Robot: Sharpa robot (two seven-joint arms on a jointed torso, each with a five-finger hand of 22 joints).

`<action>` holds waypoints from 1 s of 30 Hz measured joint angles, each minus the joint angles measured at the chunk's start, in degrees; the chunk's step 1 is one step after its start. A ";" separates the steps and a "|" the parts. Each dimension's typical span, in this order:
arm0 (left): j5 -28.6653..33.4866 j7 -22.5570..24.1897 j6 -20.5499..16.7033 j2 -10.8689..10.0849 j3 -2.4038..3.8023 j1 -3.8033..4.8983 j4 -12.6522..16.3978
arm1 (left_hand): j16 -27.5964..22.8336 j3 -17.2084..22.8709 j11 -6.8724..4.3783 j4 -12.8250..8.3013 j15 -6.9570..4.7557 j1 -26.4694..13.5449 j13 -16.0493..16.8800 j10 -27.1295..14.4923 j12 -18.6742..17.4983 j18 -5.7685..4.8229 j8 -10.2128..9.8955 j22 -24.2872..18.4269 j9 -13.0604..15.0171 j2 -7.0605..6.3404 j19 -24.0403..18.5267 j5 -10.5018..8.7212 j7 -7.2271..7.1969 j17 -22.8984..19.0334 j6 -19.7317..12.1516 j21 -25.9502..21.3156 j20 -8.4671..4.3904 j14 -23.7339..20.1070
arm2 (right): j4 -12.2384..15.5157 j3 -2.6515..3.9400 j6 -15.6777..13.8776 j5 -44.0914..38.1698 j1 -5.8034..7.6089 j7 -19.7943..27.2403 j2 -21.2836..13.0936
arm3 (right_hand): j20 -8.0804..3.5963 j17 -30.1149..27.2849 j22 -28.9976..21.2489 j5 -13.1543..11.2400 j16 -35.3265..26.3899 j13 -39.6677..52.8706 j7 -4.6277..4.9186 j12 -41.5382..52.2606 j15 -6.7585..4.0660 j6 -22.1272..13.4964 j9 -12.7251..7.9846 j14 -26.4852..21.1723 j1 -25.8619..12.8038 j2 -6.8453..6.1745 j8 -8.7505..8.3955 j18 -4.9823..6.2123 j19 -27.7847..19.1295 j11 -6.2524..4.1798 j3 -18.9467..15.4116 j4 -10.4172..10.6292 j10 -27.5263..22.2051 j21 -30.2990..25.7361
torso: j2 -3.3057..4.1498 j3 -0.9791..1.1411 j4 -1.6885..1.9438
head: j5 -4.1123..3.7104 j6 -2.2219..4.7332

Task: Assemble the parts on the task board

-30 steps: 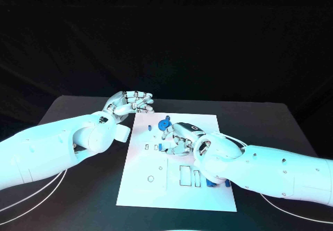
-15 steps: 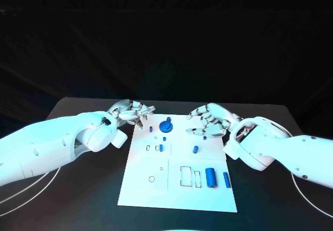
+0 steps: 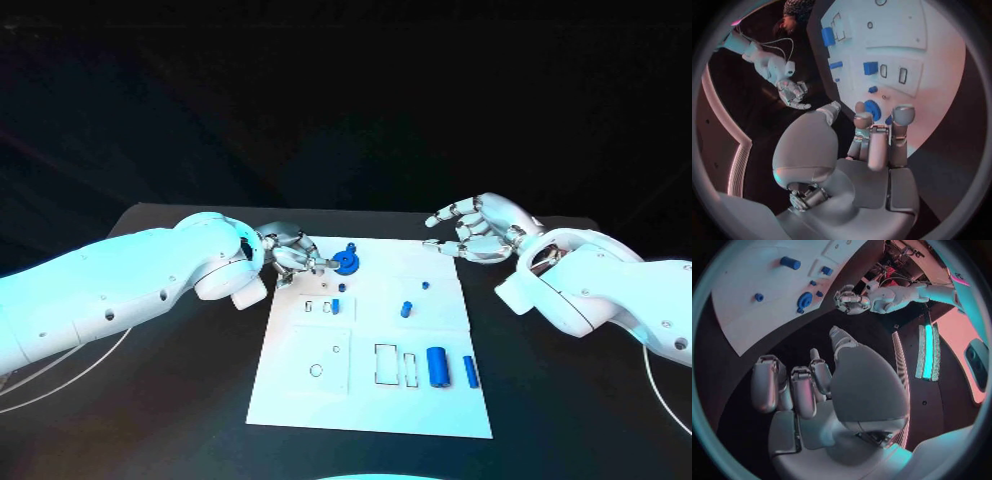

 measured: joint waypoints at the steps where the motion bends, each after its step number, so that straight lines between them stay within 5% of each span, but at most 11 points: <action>1: -0.82 -0.94 0.89 0.42 -0.02 0.15 -0.19 | 0.00 -0.20 0.00 -0.15 -0.11 -0.19 -0.10 0.00 0.00 0.00 0.00 0.17 0.13 0.01 0.10 0.00 0.00 0.00 0.00 0.26 -0.10 -0.11 | -0.13 0.00 0.00 0.25 0.02 0.04 -0.01 | 0.00 0.00 0.00 0.00 0.00 0.00 -0.10 0.00 0.00 0.10 0.00 0.00 0.00 0.00 0.00 0.00 0.00 0.00 0.00 0.00 0.00 0.00 | -0.01 0.01 0.02 | -0.04 -0.01; 12: -5.79 -8.19 8.56 5.09 -1.27 1.86 -3.43 | 0.00 -0.82 0.20 -0.02 -0.19 -0.98 -2.13 -1.32 -1.09 -0.46 0.00 1.21 0.73 -0.07 0.20 0.00 -0.09 -0.01 -0.94 0.84 -0.20 -0.20 | -1.25 -0.01 0.01 1.93 0.10 0.16 0.20 | -0.21 -0.01 -0.01 0.00 0.00 0.00 -0.18 0.00 0.00 0.18 0.05 0.00 0.00 0.00 0.23 0.00 -0.21 0.00 -0.16 0.16 0.00 -0.26 | 0.04 -0.04 0.01 | 0.01 0.04; 30: -7.09 -11.36 13.65 8.74 -2.61 2.21 -6.58 | 0.00 -1.42 0.40 0.00 -0.19 -1.21 -2.99 -2.30 -1.59 -0.88 0.00 1.62 1.01 0.15 0.40 0.00 -0.08 -0.02 -1.34 1.07 0.01 -0.21 | -1.75 -0.01 0.07 2.47 0.12 -0.03 0.52 | -0.21 -0.01 -0.02 0.00 0.00 0.00 0.02 0.00 0.00 0.38 0.04 0.00 0.00 0.00 0.22 0.00 -0.21 0.00 -0.16 0.15 0.00 -0.26 | 0.18 -0.07 -0.10 | -0.24 -0.25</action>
